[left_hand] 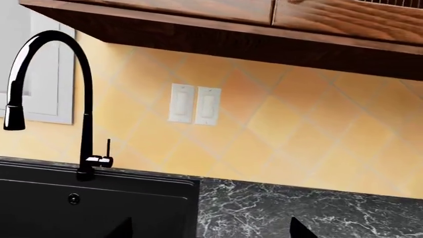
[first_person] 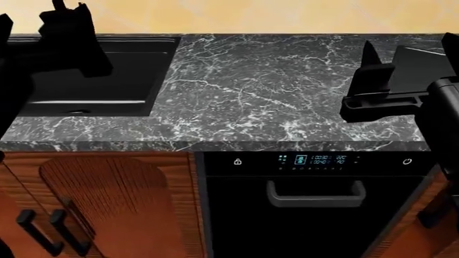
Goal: Pick up the bowl with cake and place it on the tray. Pick up the cupcake and place it on the tray.
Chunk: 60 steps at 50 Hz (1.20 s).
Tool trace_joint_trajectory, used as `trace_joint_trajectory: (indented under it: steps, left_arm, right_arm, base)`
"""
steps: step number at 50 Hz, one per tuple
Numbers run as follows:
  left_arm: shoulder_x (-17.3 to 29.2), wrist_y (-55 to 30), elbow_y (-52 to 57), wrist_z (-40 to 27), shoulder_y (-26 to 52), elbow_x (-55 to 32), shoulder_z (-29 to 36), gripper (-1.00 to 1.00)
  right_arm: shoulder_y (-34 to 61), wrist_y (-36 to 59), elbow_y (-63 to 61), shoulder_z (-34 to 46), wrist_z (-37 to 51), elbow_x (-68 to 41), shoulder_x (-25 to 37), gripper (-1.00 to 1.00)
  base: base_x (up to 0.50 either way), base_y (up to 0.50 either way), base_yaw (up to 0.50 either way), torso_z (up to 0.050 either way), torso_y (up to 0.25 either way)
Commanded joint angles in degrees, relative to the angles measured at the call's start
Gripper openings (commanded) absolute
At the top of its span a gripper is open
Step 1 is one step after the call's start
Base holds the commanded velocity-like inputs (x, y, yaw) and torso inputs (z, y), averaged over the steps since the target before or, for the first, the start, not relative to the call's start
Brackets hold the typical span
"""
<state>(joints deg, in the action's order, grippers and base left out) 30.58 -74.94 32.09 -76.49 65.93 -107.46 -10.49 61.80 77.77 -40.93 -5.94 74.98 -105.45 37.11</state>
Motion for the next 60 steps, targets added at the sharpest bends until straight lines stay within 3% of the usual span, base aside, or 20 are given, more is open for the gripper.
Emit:
trace_joint_trajectory:
  steps: [1,60]
  left_arm:
    - [0.56,0.84,-0.05,0.60,0.19,0.34,0.22,1.00]
    - [2.66,4.24,0.19,2.40,-0.06,1.70,2.18,1.00]
  right_arm:
    - [0.18,-0.78,-0.09,0.48,-0.38,-0.02,0.71,1.00]
    - [1.01,-5.38,0.07,2.56,-0.49,-1.37,3.80,1.00]
  base:
    - [0.09,-0.50,0.00,0.000,0.000]
    - [0.04,-0.50,0.00,0.000,0.000]
